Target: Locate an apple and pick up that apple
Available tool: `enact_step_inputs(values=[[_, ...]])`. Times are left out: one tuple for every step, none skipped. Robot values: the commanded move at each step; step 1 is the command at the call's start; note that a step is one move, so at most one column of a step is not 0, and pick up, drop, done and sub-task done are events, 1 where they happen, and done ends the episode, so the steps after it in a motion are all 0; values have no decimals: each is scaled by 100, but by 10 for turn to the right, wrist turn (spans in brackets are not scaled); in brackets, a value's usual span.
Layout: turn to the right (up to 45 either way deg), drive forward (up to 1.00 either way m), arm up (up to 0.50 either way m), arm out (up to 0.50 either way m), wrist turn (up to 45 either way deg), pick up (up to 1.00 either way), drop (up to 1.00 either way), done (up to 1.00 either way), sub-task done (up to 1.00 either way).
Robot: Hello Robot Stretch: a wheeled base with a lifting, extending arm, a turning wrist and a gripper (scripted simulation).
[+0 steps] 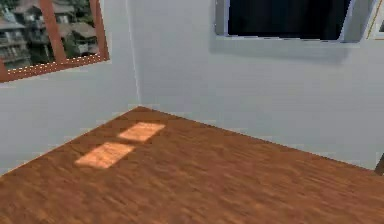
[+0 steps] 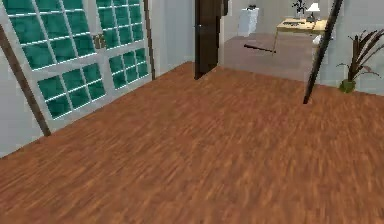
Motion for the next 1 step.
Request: enact_step_inputs(values=[[450,0,0,0,0,0,0,0,0]])
